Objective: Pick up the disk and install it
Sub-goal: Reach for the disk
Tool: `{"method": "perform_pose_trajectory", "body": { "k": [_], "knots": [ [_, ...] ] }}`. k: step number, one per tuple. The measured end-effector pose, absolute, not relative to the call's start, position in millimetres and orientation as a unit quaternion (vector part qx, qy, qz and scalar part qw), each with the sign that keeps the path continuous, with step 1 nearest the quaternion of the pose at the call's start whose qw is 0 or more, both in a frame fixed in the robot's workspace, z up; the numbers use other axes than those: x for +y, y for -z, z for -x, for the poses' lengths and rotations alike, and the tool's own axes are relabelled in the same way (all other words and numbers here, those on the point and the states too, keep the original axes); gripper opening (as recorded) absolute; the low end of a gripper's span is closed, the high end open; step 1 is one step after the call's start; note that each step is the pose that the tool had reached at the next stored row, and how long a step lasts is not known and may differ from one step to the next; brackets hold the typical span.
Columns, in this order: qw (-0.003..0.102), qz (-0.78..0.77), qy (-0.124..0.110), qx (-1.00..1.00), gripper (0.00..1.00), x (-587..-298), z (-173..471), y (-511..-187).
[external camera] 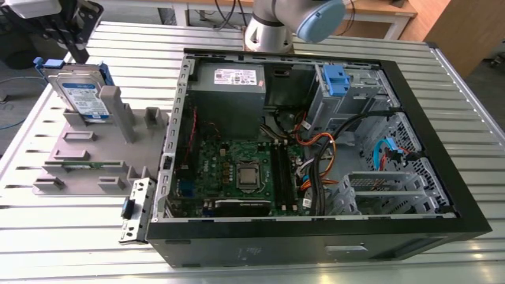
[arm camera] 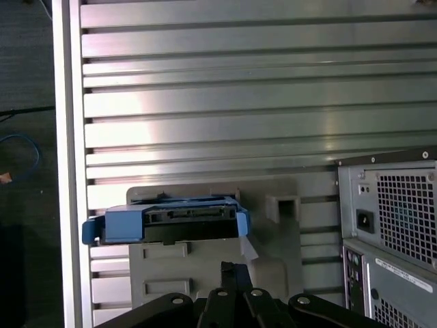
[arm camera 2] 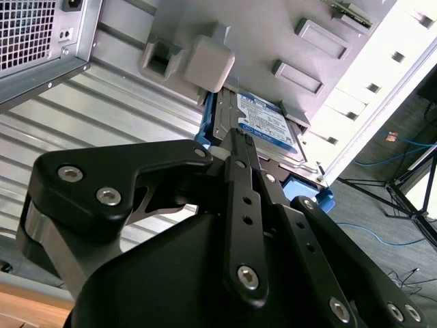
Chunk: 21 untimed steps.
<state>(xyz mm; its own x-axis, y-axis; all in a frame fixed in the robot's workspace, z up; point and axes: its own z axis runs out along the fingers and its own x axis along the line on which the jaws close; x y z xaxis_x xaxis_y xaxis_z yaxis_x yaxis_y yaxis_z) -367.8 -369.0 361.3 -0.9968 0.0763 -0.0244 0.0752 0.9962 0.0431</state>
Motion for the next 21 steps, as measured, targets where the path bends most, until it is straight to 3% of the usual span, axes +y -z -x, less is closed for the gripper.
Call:
{"method": "perform_pose_trajectory", "body": {
  "k": [21],
  "knots": [
    [0.013,-0.038,-0.020,0.999,0.11,-357.0,389.1,-351.1]
  ]
}}
